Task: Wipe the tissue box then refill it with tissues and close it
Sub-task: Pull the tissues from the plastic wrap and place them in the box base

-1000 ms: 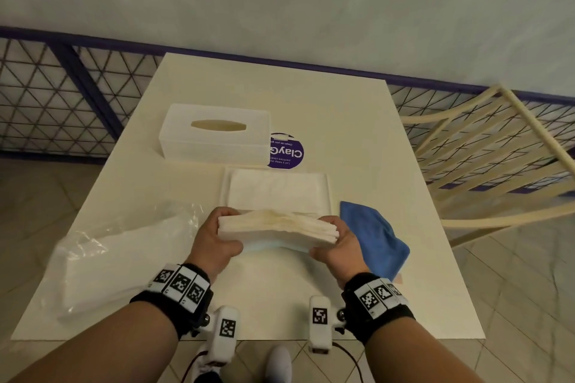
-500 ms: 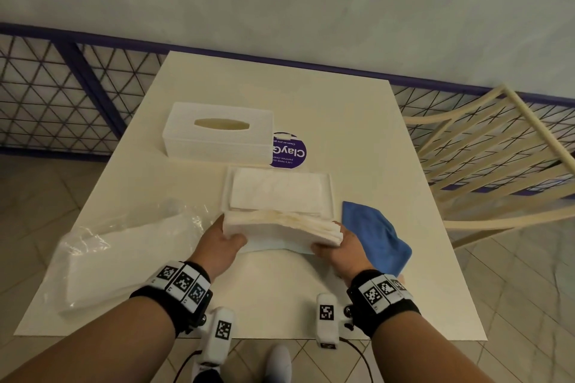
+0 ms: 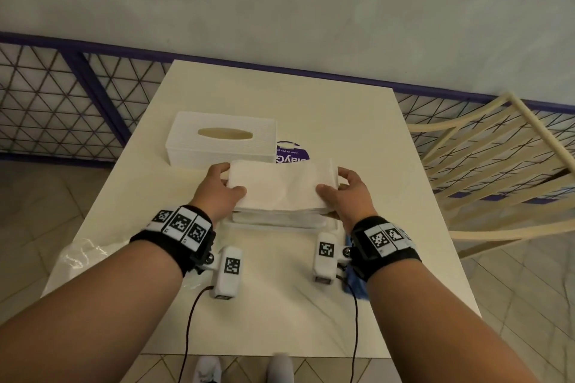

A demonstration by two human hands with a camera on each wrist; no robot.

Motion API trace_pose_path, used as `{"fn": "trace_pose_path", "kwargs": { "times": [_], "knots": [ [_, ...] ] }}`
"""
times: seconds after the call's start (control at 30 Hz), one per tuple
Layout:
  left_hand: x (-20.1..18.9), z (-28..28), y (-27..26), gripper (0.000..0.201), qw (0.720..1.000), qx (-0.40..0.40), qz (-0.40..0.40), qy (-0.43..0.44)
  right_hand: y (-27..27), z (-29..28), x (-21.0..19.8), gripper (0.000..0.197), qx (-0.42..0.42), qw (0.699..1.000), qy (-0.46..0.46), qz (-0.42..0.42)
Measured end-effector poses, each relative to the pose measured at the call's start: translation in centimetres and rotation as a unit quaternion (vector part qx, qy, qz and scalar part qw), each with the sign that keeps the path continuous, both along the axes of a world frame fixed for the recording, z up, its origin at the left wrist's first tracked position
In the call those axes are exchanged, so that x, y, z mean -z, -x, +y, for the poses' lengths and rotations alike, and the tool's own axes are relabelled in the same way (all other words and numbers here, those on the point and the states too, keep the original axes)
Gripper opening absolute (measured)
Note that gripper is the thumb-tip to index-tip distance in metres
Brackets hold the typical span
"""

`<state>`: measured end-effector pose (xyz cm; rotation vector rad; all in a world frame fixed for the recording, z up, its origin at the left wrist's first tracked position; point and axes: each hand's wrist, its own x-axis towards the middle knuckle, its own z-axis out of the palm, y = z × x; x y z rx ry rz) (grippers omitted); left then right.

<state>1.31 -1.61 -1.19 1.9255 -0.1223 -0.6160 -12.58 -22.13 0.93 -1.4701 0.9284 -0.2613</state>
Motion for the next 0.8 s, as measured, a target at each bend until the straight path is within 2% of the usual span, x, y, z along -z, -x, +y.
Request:
{"fn": "trace_pose_path", "kwargs": {
  "times": [0.23, 0.37, 0.43, 0.53, 0.67, 0.8],
  "knots": [
    [1.0, -1.4, -0.4, 0.065, 0.994, 0.041, -0.040, -0.091, -1.4, -0.6, 2.9, 0.059, 0.003, 0.996, 0.041, 0.079],
    [1.1, -1.2, -0.6, 0.067, 0.986, 0.067, -0.071, -0.131, -1.2, -0.9, 3.3, 0.062, -0.012, 0.984, 0.123, 0.130],
    [0.5, -0.5, -0.8, 0.061, 0.984, 0.068, -0.100, -0.131, -1.1, -0.8, 3.1, 0.058, -0.018, 0.977, 0.165, 0.135],
    [-1.0, 2.0, -0.8, 0.045, 0.976, 0.057, -0.164, -0.127, -0.9, 0.7, 2.6, 0.042, -0.032, 0.970, 0.218, 0.104],
    [-1.7, 7.8, 0.0, 0.030, 0.959, 0.025, -0.221, -0.177, -1.2, 4.9, 2.3, 0.021, -0.121, 0.961, 0.235, 0.077],
    [-0.6, 13.5, 1.4, 0.022, 0.937, -0.005, -0.226, -0.265, -2.8, 9.5, 3.3, 0.020, -0.249, 0.934, 0.236, 0.098]
  ]
}}
